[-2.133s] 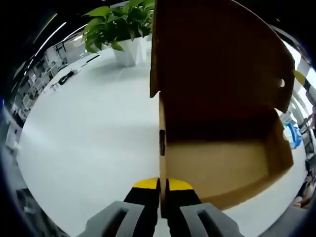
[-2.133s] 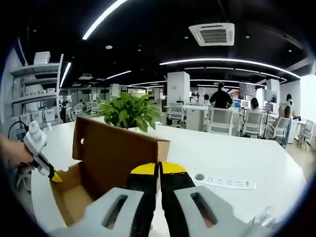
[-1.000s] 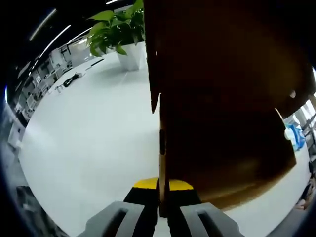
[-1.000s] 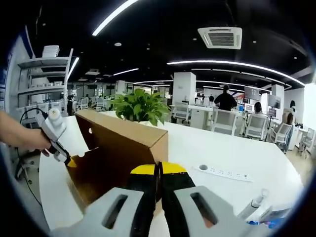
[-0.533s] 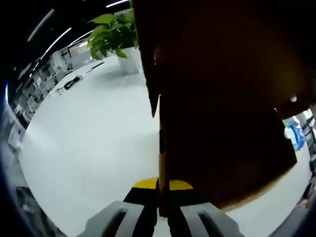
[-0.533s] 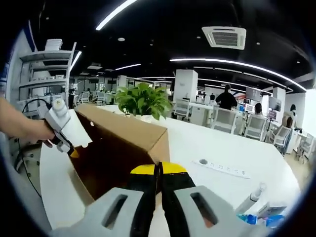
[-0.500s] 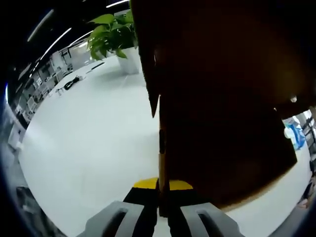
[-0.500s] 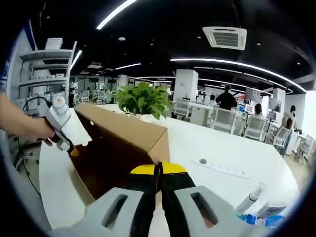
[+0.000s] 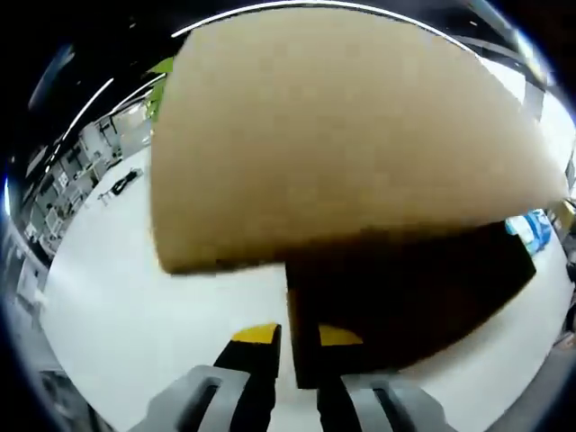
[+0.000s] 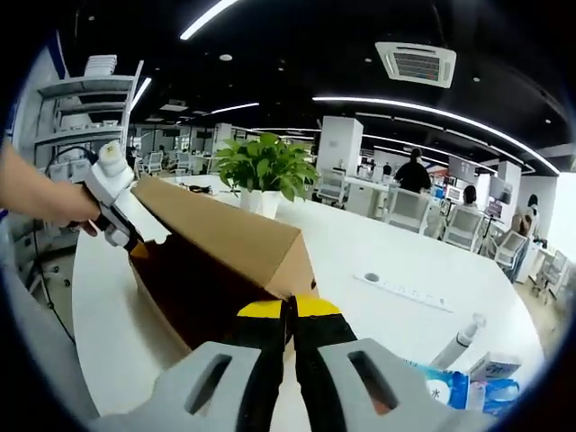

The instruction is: Operate the shoe box by opening the lid, removing the specified soft item, and placing it in the target area until the item is outside and the box remains undamaged.

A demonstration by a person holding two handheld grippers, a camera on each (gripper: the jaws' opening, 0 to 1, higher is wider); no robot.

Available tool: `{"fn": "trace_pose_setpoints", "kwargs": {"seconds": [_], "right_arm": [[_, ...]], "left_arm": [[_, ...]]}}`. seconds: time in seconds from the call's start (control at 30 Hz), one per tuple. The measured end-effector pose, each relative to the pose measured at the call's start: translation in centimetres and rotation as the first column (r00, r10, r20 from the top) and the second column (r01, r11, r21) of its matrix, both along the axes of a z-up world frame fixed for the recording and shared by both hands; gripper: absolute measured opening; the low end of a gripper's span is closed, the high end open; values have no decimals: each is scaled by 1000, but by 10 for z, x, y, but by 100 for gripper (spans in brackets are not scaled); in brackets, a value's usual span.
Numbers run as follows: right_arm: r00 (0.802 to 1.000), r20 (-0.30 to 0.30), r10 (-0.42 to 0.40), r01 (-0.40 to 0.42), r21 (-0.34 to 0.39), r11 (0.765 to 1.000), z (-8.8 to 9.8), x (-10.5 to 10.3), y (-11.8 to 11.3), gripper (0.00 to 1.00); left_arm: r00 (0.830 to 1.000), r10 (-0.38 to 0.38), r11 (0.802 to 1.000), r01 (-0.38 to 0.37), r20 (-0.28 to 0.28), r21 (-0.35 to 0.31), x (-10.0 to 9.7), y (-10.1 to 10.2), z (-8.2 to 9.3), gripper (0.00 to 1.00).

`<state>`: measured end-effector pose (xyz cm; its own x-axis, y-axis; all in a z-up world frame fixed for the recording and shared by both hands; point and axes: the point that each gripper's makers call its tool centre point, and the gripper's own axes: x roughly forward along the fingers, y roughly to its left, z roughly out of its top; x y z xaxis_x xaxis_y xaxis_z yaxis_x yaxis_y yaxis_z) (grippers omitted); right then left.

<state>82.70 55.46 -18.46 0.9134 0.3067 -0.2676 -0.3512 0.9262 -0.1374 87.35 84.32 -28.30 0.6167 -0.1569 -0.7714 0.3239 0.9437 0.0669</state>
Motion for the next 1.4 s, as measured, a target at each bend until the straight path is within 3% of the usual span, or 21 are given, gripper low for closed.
{"fn": "trace_pose_setpoints", "kwargs": {"seconds": [0.47, 0.63, 0.8, 1.2, 1.4], "right_arm": [[998, -62, 8, -9, -12, 1000, -21, -10, 4, 1], [993, -113, 15, -17, -20, 1000, -43, -16, 3, 0], [990, -137, 20, -23, -24, 999, -53, -18, 3, 0], [981, -195, 20, -25, -26, 999, -68, -26, 1, 0], [974, -224, 13, -19, -28, 999, -77, -29, -1, 0]], "left_arm": [[995, -102, 995, 102, 15, 2, -36, -3, 22, 19], [993, -113, 994, 113, -19, 2, -43, 3, 12, 20], [993, -116, 993, 115, -26, -13, -53, 0, 9, 20], [991, -128, 992, 127, -50, -24, -62, -5, 16, 24], [989, -132, 991, 131, -65, -19, -67, -1, 10, 25]]}}
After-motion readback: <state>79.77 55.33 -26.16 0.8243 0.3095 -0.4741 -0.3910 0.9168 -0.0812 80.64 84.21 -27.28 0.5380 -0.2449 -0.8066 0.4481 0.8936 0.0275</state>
